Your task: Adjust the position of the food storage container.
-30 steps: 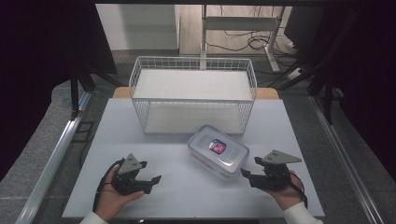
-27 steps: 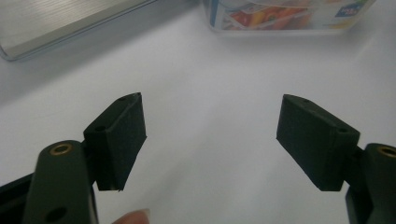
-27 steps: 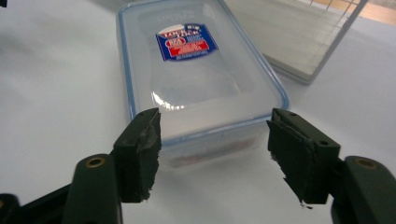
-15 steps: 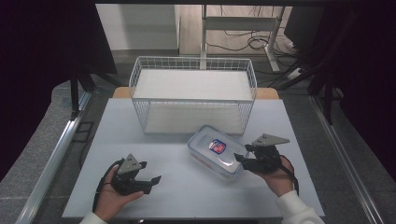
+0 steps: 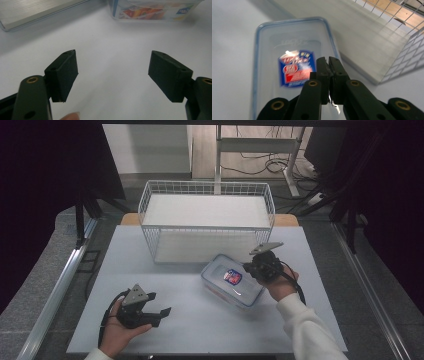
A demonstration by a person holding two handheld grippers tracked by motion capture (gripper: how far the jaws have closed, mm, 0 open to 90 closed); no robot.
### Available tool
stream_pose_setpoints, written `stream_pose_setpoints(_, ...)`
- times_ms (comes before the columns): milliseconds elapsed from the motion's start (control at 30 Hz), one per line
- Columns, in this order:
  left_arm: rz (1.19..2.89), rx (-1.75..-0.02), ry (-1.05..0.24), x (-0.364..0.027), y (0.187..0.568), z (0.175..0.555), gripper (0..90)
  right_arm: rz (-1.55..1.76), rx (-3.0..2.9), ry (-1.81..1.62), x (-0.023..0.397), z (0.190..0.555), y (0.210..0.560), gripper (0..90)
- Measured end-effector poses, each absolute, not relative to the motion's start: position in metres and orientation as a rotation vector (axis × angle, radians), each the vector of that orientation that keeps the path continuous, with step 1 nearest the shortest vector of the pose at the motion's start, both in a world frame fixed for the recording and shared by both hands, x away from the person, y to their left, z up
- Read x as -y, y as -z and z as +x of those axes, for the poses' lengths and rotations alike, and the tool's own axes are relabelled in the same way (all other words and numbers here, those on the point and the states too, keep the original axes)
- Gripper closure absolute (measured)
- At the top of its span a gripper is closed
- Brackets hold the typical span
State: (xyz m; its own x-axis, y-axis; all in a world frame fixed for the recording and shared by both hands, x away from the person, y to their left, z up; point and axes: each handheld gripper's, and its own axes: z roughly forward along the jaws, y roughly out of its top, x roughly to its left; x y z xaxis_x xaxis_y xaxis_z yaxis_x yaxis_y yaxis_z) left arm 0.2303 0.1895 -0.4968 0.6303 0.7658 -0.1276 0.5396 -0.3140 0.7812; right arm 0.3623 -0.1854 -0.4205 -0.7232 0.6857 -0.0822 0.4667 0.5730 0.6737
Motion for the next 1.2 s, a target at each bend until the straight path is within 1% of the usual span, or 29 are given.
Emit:
stream_pose_setpoints(133, 2.016, -1.015, -0.336, -0.188, 0.498, 0.23, 23.4, 0.927, -2.481, -0.857, 0.172, 0.382, 0.423, 88.2)
stream_pose_setpoints(167, 2.016, -1.015, -0.336, -0.188, 0.498, 0.23, 23.4, 0.927, -2.481, -0.857, 0.172, 0.382, 0.423, 88.2)
stream_pose_setpoints(200, 2.016, -1.018, -0.336, -0.187, 0.498, 0.23, 23.4, 0.906, -2.479, -0.82, 0.167, 0.391, 0.426, 88.3)
stream_pose_setpoints(400, 2.008, -1.024, -0.329, -0.188, 0.498, 0.23, 23.3, 0.904, -2.495, -0.775, 0.158, 0.407, 0.436, 88.4)
stream_pose_setpoints(467, 2.006, -1.022, -0.336, -0.188, 0.497, 0.23, 23.4, 0.889, -2.507, -0.751, 0.154, 0.414, 0.444, 88.4)
stream_pose_setpoints(667, 2.005, -1.023, -0.339, -0.189, 0.497, 0.23, 23.4, 0.883, -2.516, -0.752, 0.148, 0.423, 0.448, 88.4)
stream_pose_setpoints(900, 2.008, -1.019, -0.339, -0.188, 0.497, 0.229, 23.5, 0.844, -2.523, -0.662, 0.141, 0.432, 0.454, 88.5)
stream_pose_setpoints(1200, 2.017, -1.013, -0.342, -0.188, 0.497, 0.229, 23.7, 0.755, -2.564, -0.587, 0.131, 0.435, 0.457, 88.7)
